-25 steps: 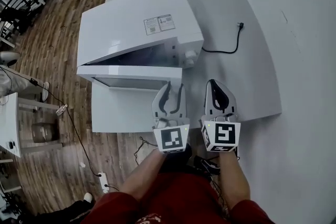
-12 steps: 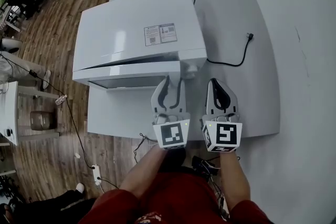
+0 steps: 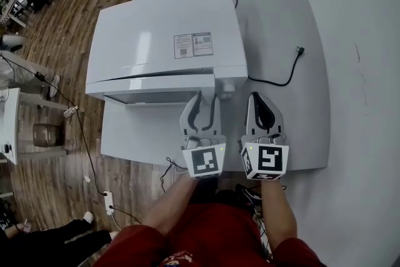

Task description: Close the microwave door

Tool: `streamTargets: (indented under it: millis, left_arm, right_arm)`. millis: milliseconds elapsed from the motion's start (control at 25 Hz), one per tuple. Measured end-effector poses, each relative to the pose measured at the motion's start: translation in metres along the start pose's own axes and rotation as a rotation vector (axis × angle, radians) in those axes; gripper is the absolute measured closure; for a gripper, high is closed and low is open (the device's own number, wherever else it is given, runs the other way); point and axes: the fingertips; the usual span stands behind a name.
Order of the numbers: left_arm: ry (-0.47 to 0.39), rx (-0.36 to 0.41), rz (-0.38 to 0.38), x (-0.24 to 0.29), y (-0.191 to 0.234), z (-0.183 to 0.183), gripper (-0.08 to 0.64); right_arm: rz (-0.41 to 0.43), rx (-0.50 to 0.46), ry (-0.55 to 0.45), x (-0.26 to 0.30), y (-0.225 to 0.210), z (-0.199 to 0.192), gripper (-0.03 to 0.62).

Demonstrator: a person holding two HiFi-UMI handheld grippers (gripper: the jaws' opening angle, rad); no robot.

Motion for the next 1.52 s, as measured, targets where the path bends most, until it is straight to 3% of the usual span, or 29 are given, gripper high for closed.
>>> streamTargets:
  millis: [200,1040,1320,1520]
  left_arm:
    - [0.068,0.061,0.007,0.004,0.002,-0.013,0.412]
    - [0.137,0.050,0.090,0.020,0.003,-0.010,0.411]
    - [0.104,0.068,0.073,-0.015,-0.010,0.021,0.423]
    - [0.058,0.026,0.075,-0.047,-0.007,0.064,0.480]
  right_arm:
    - [0.014,-0.002,-0.018,-0.001,0.000,0.009,0.565]
    - [0.138,-0.041,-0.054,-0.015,-0.001,0.032,0.565]
    - [0.149,-0.038,-0.081,-0.031,-0.007,0.049,0.565]
    - [0.163,-0.015,-0.080,-0.048,-0.011,0.074,0.565]
Point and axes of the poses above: the fingertips, and each gripper's own axes: x forward along the fingers, y to its left, z out of its top, and after that the axes turned 9 degrees about y, right-handed
